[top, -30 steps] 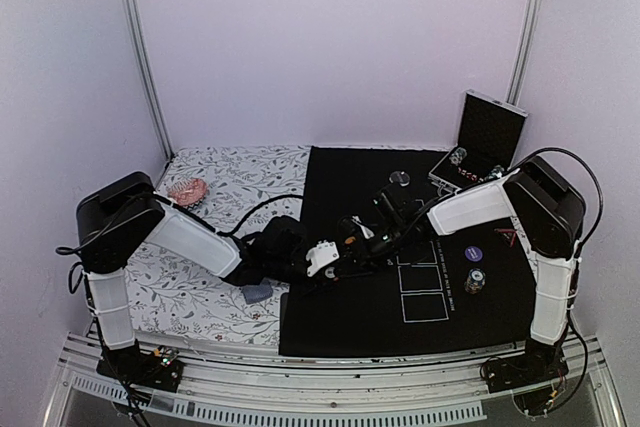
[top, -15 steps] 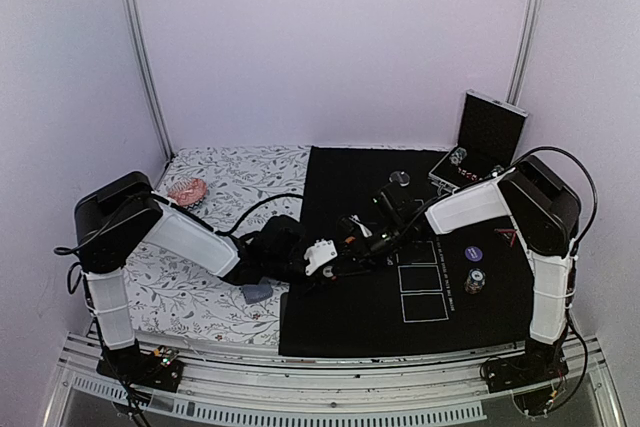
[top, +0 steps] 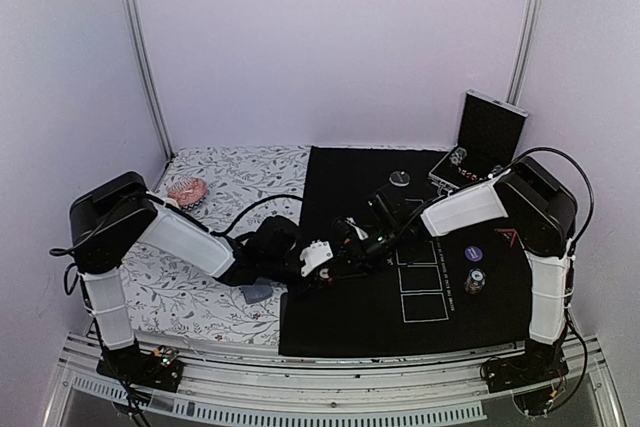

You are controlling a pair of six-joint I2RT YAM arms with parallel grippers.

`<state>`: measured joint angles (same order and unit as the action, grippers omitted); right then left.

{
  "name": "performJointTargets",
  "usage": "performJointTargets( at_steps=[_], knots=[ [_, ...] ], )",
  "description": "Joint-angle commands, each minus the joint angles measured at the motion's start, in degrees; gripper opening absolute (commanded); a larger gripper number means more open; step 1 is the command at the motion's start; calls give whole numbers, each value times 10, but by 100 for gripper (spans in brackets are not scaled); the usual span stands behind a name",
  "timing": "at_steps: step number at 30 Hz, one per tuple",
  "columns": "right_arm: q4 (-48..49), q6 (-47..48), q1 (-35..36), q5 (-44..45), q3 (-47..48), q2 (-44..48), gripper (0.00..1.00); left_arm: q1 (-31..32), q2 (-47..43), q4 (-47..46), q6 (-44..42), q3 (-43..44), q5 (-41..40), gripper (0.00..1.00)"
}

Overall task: Distribute texas hold em gaming equipment
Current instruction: Adjust the pile of poker chips in the big blind area.

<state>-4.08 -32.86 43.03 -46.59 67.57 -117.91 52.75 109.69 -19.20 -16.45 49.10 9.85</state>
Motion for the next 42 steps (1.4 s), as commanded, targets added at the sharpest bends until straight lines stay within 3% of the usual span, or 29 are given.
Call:
performJointTargets(
  at_steps=[1,9,16,22,27,34,37,40,42],
  knots=[
    [-32,19,2,27,12,5,24,-7,-18,9,-6,-12,9,59],
    [-57,27,0,47,12,29,27,-14,-27,17,-11,-17,22,66],
    [-70,33,-3,54,12,53,40,-14,-30,33,-11,-7,46,81],
    [-86,38,-8,71,12,74,46,-15,-42,52,6,3,40,83],
    [-63,23,-11,74,0,87,49,-16,-100,82,71,-11,17,83],
    [-47,11,-2,85,-1,67,50,-16,-223,96,151,-80,69,83],
    [-39,8,4,89,7,56,50,-23,-221,124,217,-72,69,75],
    [-36,3,7,99,10,44,48,-53,-197,166,285,-47,102,46],
    [-29,-2,9,102,6,39,48,-75,-192,144,326,-60,140,42]
  ],
)
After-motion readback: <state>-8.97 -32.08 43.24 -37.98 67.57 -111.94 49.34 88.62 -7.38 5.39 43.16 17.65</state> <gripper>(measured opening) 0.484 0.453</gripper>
